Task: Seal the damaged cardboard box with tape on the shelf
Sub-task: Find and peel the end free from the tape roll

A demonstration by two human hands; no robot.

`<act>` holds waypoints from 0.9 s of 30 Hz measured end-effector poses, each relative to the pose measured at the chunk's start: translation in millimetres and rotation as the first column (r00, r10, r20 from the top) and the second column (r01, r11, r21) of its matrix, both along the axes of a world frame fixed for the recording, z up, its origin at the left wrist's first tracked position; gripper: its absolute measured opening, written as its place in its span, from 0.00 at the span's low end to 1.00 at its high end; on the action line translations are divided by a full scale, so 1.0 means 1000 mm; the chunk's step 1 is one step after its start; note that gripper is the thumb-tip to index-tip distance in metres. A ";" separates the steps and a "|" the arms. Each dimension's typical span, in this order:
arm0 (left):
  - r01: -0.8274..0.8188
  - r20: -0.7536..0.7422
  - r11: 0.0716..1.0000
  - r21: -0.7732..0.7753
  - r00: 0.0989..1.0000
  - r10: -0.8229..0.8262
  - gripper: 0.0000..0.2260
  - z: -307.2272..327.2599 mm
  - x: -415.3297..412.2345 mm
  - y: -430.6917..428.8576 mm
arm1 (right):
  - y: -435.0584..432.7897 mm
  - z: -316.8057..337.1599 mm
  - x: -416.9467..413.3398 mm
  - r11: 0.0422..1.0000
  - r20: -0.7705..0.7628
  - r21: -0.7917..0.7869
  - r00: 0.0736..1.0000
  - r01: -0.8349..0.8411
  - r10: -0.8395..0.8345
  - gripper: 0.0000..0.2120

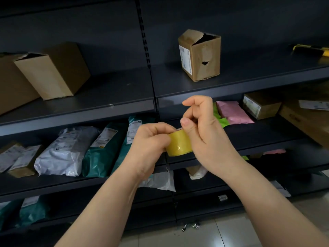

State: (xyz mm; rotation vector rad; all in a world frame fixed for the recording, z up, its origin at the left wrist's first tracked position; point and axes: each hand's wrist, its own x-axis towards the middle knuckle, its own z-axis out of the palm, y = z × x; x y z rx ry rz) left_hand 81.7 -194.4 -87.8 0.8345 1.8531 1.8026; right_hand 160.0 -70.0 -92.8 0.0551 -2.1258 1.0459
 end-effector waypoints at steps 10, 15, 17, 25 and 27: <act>0.042 0.112 0.999 0.025 0.993 -0.044 0.15 0.006 0.002 -0.001 | -0.001 0.002 0.001 0.995 -0.019 0.090 0.999 0.032 -0.030 0.12; 0.027 0.126 0.999 0.042 0.992 -0.032 0.16 0.005 0.005 0.000 | -0.001 0.002 0.003 0.997 0.003 0.065 0.999 0.037 -0.038 0.11; 0.004 0.105 0.999 0.047 0.994 -0.009 0.16 0.005 0.006 0.001 | -0.002 0.003 0.003 0.997 0.005 0.059 0.999 0.045 -0.045 0.10; 0.019 -0.005 0.998 0.064 1.000 -0.018 0.15 0.001 0.007 -0.004 | -0.001 0.013 0.007 0.999 0.015 0.044 1.000 0.011 -0.012 0.09; 0.125 -0.075 0.992 0.029 0.990 -0.123 0.18 0.001 0.003 -0.010 | 0.008 0.015 0.009 1.000 0.027 -0.006 0.999 -0.025 0.025 0.08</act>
